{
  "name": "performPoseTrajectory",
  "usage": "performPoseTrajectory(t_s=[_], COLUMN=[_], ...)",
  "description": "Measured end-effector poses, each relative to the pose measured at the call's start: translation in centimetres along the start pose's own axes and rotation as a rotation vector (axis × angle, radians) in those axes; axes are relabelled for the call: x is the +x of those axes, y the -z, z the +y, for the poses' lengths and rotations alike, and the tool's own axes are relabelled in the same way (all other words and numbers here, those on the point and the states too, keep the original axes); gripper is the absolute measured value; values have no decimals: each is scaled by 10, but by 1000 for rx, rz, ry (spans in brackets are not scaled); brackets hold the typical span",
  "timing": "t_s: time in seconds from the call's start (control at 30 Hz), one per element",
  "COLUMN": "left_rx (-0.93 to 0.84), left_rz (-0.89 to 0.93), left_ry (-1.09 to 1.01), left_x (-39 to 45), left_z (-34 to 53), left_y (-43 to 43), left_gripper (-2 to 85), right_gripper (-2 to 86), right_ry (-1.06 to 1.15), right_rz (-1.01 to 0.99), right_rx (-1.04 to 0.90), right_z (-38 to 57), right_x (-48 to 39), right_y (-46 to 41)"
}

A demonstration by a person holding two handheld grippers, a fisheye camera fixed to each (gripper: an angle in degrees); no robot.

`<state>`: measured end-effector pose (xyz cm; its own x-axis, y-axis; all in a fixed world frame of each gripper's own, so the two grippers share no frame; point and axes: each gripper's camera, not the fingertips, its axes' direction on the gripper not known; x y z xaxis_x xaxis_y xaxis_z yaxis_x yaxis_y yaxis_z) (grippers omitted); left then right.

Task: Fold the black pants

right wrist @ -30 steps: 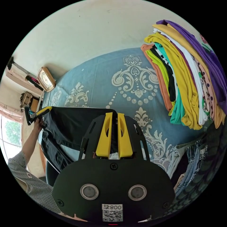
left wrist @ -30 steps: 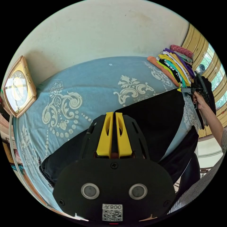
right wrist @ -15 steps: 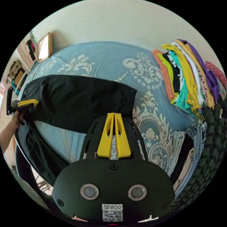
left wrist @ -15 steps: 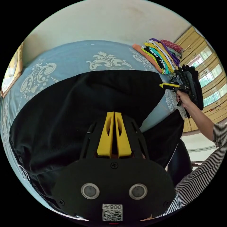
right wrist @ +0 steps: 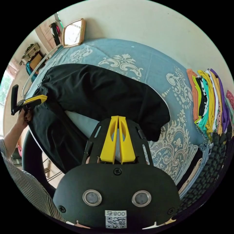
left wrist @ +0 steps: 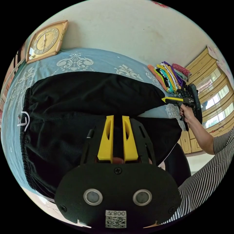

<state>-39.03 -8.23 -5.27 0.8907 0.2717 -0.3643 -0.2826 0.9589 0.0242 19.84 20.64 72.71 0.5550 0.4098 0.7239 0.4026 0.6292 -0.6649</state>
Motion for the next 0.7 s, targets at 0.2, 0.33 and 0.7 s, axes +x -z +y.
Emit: performPoseTrajectory(t_s=[0.2, 0.33, 0.7], left_rx=[-17, -136, -147], left_rz=[18, 20, 0], left_ry=[-88, -150, -144], left_x=[-8, -8, -21], left_z=[6, 7, 38], left_y=[6, -14, 7], left_gripper=[68, 61, 33], right_gripper=[-4, -4, 0], right_ry=[-144, -277, -400], right_rz=[34, -101, 42], right_rx=[-35, -43, -142], right_z=[2, 2, -34], right_x=[14, 50, 87], right_y=[-4, -21, -70])
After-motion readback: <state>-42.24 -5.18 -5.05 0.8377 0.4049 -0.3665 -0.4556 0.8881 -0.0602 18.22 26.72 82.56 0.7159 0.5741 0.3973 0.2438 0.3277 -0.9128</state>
